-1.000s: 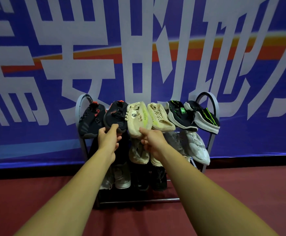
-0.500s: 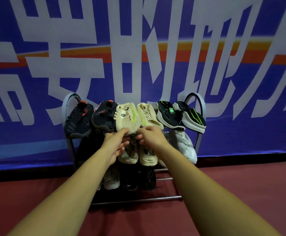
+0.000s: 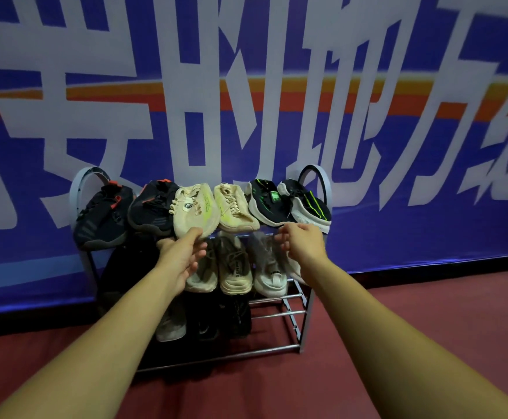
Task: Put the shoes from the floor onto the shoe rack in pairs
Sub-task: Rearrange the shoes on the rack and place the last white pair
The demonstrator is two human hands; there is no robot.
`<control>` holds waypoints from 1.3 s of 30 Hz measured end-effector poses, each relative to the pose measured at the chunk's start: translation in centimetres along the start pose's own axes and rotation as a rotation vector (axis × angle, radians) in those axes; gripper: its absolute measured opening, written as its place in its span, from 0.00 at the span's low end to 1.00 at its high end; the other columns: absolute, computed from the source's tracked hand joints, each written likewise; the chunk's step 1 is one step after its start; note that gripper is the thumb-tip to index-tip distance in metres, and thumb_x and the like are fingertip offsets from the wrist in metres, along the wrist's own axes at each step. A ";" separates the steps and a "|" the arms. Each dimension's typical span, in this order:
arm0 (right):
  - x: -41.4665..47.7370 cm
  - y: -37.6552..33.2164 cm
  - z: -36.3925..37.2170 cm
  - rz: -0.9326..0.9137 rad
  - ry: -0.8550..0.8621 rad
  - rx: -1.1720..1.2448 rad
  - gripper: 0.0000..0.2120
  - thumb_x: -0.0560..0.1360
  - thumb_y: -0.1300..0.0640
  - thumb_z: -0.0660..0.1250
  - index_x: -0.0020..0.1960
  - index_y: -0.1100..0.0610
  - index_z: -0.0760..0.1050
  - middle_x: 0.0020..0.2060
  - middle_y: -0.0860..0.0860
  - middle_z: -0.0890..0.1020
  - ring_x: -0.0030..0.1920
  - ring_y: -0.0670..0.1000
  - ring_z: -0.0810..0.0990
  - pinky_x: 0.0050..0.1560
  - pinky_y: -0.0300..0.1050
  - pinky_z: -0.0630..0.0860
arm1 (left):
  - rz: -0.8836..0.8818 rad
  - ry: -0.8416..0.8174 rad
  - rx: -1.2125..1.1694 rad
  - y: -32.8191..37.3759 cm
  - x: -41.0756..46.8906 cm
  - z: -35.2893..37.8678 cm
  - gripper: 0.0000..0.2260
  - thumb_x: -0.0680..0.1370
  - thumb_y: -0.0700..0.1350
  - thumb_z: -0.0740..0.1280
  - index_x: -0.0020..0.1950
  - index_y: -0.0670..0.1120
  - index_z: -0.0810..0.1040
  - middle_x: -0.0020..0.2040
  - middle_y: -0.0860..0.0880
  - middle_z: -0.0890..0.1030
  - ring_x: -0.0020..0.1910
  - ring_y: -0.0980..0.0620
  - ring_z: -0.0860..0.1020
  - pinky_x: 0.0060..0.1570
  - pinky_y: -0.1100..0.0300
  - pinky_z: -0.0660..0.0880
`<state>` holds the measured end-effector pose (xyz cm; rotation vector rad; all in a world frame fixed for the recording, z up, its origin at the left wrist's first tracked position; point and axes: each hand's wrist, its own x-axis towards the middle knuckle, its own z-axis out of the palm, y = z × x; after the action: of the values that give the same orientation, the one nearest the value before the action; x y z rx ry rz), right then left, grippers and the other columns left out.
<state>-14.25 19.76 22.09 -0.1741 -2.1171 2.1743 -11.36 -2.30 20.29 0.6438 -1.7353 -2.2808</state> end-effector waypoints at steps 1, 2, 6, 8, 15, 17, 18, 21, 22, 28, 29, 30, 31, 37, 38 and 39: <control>0.1 0.0 -0.5 0.015 0.041 0.002 0.09 0.76 0.61 0.62 0.42 0.61 0.79 0.35 0.56 0.82 0.26 0.47 0.71 0.24 0.38 0.64 | 0.011 0.002 0.015 -0.2 -0.2 0.2 0.26 0.72 0.52 0.73 0.66 0.43 0.73 0.42 0.49 0.85 0.32 0.57 0.79 0.26 0.66 0.68; 0.2 0.0 -1.0 0.033 0.073 0.021 0.09 0.77 0.58 0.63 0.44 0.61 0.79 0.37 0.56 0.83 0.27 0.47 0.72 0.24 0.38 0.64 | 0.016 0.000 0.034 -0.4 -0.4 0.4 0.26 0.71 0.53 0.73 0.65 0.43 0.73 0.42 0.49 0.85 0.32 0.57 0.79 0.26 0.67 0.69; 0.3 -0.2 -2.1 0.187 0.077 0.225 0.17 0.79 0.46 0.66 0.49 0.61 0.77 0.44 0.56 0.84 0.32 0.47 0.74 0.27 0.37 0.66 | -0.027 -0.091 0.155 -1.1 -1.4 1.7 0.10 0.75 0.50 0.72 0.50 0.46 0.80 0.39 0.50 0.82 0.33 0.57 0.77 0.28 0.66 0.66; 0.3 -0.2 -2.2 0.241 0.075 0.299 0.18 0.78 0.43 0.66 0.47 0.59 0.74 0.46 0.55 0.83 0.35 0.48 0.75 0.30 0.37 0.68 | -0.008 -0.127 0.188 -1.2 -1.7 2.5 0.06 0.76 0.49 0.71 0.49 0.47 0.80 0.39 0.51 0.82 0.33 0.57 0.77 0.29 0.66 0.66; 1.3 -0.5 -1.4 0.288 0.161 0.512 0.18 0.78 0.44 0.68 0.48 0.60 0.75 0.36 0.53 0.79 0.31 0.46 0.74 0.30 0.37 0.69 | 0.089 -0.178 0.286 -1.0 -1.6 3.2 0.04 0.77 0.47 0.70 0.45 0.47 0.80 0.39 0.51 0.82 0.33 0.58 0.77 0.30 0.65 0.66; 1.5 -0.6 -1.1 0.293 0.191 0.561 0.15 0.77 0.45 0.69 0.47 0.59 0.74 0.35 0.52 0.77 0.29 0.46 0.72 0.28 0.37 0.68 | 0.101 -0.180 0.314 -0.9 -1.4 3.0 0.04 0.77 0.47 0.70 0.46 0.47 0.81 0.40 0.51 0.83 0.33 0.58 0.77 0.29 0.66 0.67; 1.6 -0.7 -1.1 0.291 0.206 0.588 0.14 0.77 0.46 0.69 0.46 0.58 0.74 0.34 0.52 0.76 0.28 0.46 0.72 0.28 0.37 0.68 | 0.107 -0.180 0.326 -0.8 -1.4 2.9 0.04 0.77 0.47 0.70 0.46 0.47 0.81 0.40 0.51 0.83 0.34 0.58 0.77 0.30 0.66 0.67; 1.9 -0.9 -1.0 0.292 0.255 0.624 0.14 0.76 0.48 0.71 0.44 0.57 0.73 0.34 0.53 0.77 0.28 0.45 0.72 0.24 0.34 0.68 | 0.118 -0.195 0.366 -0.6 -1.4 2.6 0.04 0.77 0.47 0.70 0.46 0.47 0.81 0.41 0.51 0.83 0.35 0.57 0.78 0.31 0.65 0.68; 2.0 -0.9 -0.9 0.297 0.273 0.615 0.13 0.75 0.48 0.72 0.44 0.57 0.73 0.35 0.53 0.77 0.28 0.45 0.72 0.22 0.34 0.67 | 0.119 -0.202 0.378 -0.5 -1.5 2.5 0.04 0.77 0.47 0.69 0.47 0.47 0.81 0.41 0.50 0.84 0.35 0.57 0.78 0.32 0.65 0.68; 1.4 -1.4 -0.6 0.275 0.355 0.504 0.14 0.71 0.50 0.74 0.39 0.58 0.72 0.30 0.51 0.76 0.25 0.45 0.67 0.19 0.35 0.63 | 0.122 -0.264 0.431 0.0 -2.0 2.1 0.06 0.77 0.47 0.69 0.50 0.46 0.81 0.44 0.49 0.85 0.37 0.56 0.79 0.33 0.64 0.68; 1.2 -1.6 -0.4 0.265 0.361 0.467 0.15 0.70 0.50 0.74 0.38 0.58 0.72 0.29 0.51 0.75 0.25 0.45 0.67 0.20 0.36 0.63 | 0.126 -0.292 0.439 0.2 -2.2 2.2 0.06 0.77 0.46 0.69 0.51 0.46 0.81 0.45 0.48 0.85 0.37 0.56 0.79 0.34 0.64 0.68; 1.1 -1.8 -0.2 0.256 0.363 0.440 0.15 0.69 0.49 0.74 0.37 0.58 0.72 0.29 0.51 0.75 0.25 0.46 0.67 0.22 0.37 0.63 | 0.127 -0.323 0.437 0.3 -2.5 2.3 0.06 0.77 0.46 0.69 0.51 0.46 0.81 0.45 0.48 0.85 0.38 0.55 0.79 0.34 0.64 0.68; 1.0 -2.0 0.0 0.248 0.355 0.431 0.15 0.69 0.49 0.74 0.37 0.57 0.73 0.29 0.50 0.75 0.25 0.46 0.67 0.22 0.37 0.63 | 0.126 -0.350 0.427 0.5 -2.7 2.5 0.06 0.78 0.46 0.68 0.51 0.46 0.81 0.45 0.48 0.85 0.38 0.55 0.79 0.34 0.64 0.68; -0.3 -3.1 1.0 0.204 0.338 0.466 0.11 0.69 0.52 0.70 0.38 0.58 0.73 0.29 0.50 0.73 0.27 0.46 0.67 0.26 0.39 0.64 | 0.143 -0.403 0.373 1.3 -3.6 3.9 0.09 0.78 0.47 0.68 0.54 0.45 0.81 0.45 0.49 0.85 0.39 0.54 0.79 0.37 0.64 0.70; -0.5 -3.2 1.2 0.200 0.336 0.472 0.11 0.69 0.52 0.70 0.38 0.58 0.73 0.29 0.51 0.73 0.27 0.46 0.67 0.26 0.39 0.64 | 0.150 -0.408 0.354 1.4 -3.6 4.0 0.09 0.78 0.47 0.68 0.54 0.44 0.81 0.45 0.49 0.85 0.39 0.54 0.79 0.37 0.64 0.70; -0.6 -3.3 1.3 0.197 0.327 0.474 0.11 0.69 0.51 0.70 0.37 0.58 0.74 0.30 0.51 0.74 0.27 0.46 0.68 0.26 0.39 0.64 | 0.154 -0.410 0.332 1.6 -3.6 4.1 0.09 0.78 0.47 0.68 0.55 0.44 0.81 0.44 0.49 0.85 0.39 0.54 0.79 0.37 0.64 0.70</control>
<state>-13.83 18.46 25.47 -0.6639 -1.4242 2.4752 -10.20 2.33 23.44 0.0800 -2.2887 -2.1448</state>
